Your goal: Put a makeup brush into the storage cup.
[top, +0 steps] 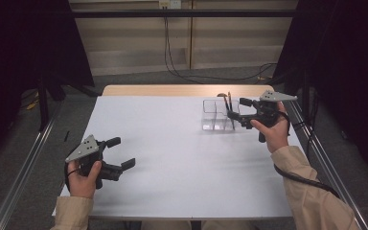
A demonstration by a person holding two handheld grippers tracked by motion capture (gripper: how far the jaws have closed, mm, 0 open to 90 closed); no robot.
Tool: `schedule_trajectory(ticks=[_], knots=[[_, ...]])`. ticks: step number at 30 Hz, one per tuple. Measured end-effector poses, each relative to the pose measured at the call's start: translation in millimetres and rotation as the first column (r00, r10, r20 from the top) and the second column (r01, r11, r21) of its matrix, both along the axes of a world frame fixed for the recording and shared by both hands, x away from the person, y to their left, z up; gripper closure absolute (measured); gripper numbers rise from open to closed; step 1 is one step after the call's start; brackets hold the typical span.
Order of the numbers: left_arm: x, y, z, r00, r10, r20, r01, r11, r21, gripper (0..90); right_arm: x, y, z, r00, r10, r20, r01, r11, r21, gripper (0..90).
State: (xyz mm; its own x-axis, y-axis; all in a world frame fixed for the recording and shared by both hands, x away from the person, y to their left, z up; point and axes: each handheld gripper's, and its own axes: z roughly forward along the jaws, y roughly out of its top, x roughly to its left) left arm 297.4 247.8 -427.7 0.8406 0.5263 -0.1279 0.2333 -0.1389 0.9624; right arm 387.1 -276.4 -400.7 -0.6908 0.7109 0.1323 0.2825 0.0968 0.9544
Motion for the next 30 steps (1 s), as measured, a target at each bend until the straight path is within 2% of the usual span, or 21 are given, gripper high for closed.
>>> schedule_trajectory(ticks=[12,30], knots=[[0.3,1.1,0.1,1.0000,0.001,-0.002,-0.001,1.0000,0.004,0.0,-14.8,-2.4,-0.3,0.9999,0.014,0.006,-0.014,0.9997,0.017,12.9],[0.9,0.6,-0.6,1.0000,0.001,-0.003,-0.001,1.0000,0.002,0.0,-31.8,-7.8,-8.0,0.9998,0.015,0.014,-0.015,0.9999,0.009,12.2]])
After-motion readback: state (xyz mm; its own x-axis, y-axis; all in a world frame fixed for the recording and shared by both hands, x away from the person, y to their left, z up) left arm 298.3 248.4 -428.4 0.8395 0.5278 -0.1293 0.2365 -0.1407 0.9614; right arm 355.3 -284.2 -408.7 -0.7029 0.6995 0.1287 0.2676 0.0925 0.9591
